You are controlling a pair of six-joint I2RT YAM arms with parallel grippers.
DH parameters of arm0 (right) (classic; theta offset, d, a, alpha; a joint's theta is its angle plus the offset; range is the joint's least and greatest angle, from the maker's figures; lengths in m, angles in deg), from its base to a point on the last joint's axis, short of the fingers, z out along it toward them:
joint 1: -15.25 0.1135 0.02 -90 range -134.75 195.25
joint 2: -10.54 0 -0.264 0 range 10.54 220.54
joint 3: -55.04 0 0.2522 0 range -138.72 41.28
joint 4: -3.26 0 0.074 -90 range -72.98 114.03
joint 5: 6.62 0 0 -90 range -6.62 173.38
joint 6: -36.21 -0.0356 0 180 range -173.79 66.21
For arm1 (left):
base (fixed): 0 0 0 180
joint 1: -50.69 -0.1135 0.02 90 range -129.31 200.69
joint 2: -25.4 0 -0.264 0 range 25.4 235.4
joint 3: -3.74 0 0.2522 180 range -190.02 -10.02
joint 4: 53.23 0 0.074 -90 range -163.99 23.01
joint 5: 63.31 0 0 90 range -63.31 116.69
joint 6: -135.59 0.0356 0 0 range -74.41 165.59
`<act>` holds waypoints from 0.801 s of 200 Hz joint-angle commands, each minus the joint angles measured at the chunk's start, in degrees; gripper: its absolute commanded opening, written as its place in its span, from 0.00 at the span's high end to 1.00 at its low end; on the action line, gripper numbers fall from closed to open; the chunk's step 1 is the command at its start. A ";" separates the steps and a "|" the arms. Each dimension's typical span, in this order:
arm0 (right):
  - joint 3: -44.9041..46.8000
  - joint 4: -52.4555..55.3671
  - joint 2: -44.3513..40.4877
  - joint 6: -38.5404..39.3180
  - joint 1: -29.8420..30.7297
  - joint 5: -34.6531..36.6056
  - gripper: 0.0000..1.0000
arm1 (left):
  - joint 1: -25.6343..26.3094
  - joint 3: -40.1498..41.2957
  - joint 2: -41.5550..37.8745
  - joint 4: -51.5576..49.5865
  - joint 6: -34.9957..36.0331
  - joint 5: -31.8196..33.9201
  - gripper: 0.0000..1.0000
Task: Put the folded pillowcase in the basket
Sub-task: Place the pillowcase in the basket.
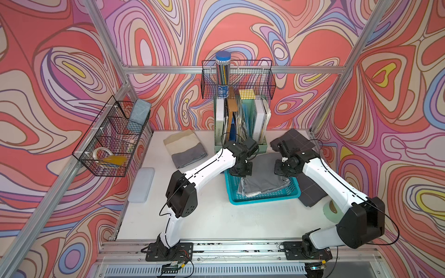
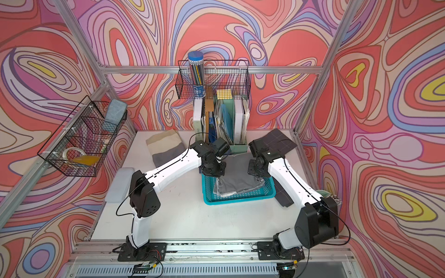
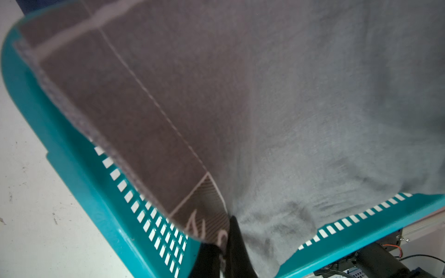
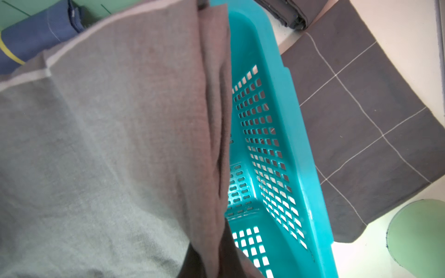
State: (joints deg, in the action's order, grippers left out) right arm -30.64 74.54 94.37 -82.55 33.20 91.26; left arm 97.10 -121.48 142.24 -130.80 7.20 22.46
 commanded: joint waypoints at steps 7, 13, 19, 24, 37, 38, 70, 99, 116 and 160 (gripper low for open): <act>2.28 -3.08 1.92 0.26 -0.20 -0.19 1.00 | 0.12 0.80 1.03 0.11 0.92 1.65 1.00; 2.39 -3.33 2.35 0.19 -0.20 -0.41 1.00 | 0.07 0.43 1.68 -0.12 0.85 2.24 1.00; 2.48 -3.61 2.76 0.23 -0.20 -0.50 1.00 | 0.04 0.20 2.18 -0.26 0.84 2.96 1.00; 2.57 -3.87 3.02 0.34 -0.20 -0.50 1.00 | -0.02 0.14 2.46 -0.06 0.97 3.10 1.00; 2.60 -4.23 3.94 0.59 -0.29 -0.43 1.00 | -0.48 0.26 3.28 0.17 0.93 2.94 1.00; 2.67 -4.33 4.00 0.66 -0.29 -0.42 1.00 | -0.51 0.31 3.30 0.17 0.94 2.93 1.00; 3.95 -4.52 6.37 0.52 -0.47 -0.65 1.00 | -0.92 3.52 3.37 2.44 -0.04 0.13 1.00; 5.50 -5.44 7.29 0.43 -0.48 -1.11 1.00 | -1.06 6.51 3.19 3.33 0.28 -0.03 1.00; 5.71 -5.76 7.59 0.65 -0.63 -0.59 1.00 | -1.12 7.12 3.31 3.68 0.31 -0.57 1.00; 2.09 -5.72 12.07 1.16 -0.73 -0.03 1.00 | -1.33 4.76 7.00 2.61 0.78 0.06 1.00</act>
State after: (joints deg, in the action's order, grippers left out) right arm -26.27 70.21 103.92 -81.87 32.92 89.69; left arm 96.36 -115.47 146.50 -127.09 7.22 22.09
